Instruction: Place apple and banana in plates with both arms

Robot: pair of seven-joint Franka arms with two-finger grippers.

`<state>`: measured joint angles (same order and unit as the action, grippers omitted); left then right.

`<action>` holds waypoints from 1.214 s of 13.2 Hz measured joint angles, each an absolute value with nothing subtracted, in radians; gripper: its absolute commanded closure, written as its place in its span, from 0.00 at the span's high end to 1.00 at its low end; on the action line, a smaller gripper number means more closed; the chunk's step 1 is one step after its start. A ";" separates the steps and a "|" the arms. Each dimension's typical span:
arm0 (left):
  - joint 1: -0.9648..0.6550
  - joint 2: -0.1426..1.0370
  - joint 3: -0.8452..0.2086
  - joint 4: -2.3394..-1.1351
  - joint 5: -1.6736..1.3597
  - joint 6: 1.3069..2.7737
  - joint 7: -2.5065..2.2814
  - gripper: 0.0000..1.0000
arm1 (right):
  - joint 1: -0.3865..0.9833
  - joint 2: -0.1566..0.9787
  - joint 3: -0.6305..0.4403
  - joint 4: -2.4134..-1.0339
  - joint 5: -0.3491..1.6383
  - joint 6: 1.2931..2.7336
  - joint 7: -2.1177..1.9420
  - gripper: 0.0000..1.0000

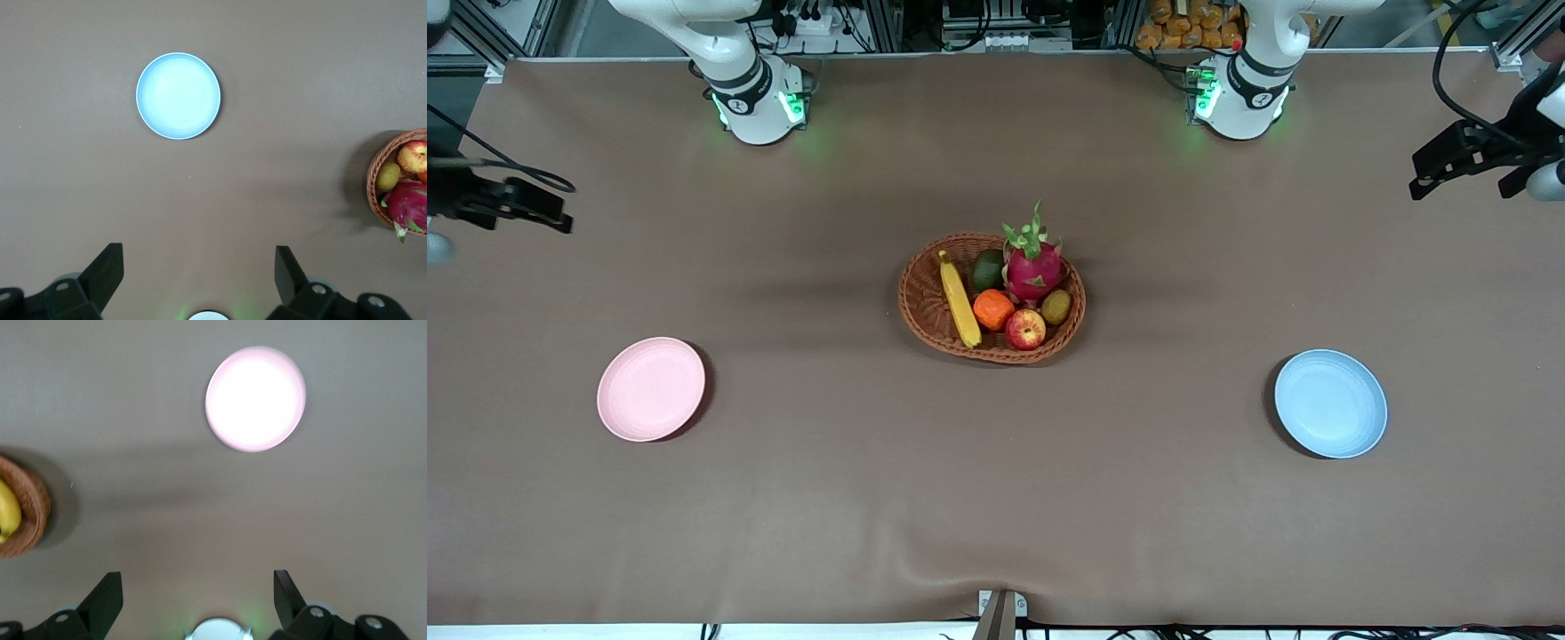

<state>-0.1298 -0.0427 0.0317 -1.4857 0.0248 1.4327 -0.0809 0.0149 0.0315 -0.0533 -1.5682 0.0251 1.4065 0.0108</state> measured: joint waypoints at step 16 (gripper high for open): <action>-0.243 0.384 -0.327 -1.549 -0.060 1.754 -0.809 1.00 | 0.538 0.409 -0.045 -1.594 0.173 1.636 0.089 1.00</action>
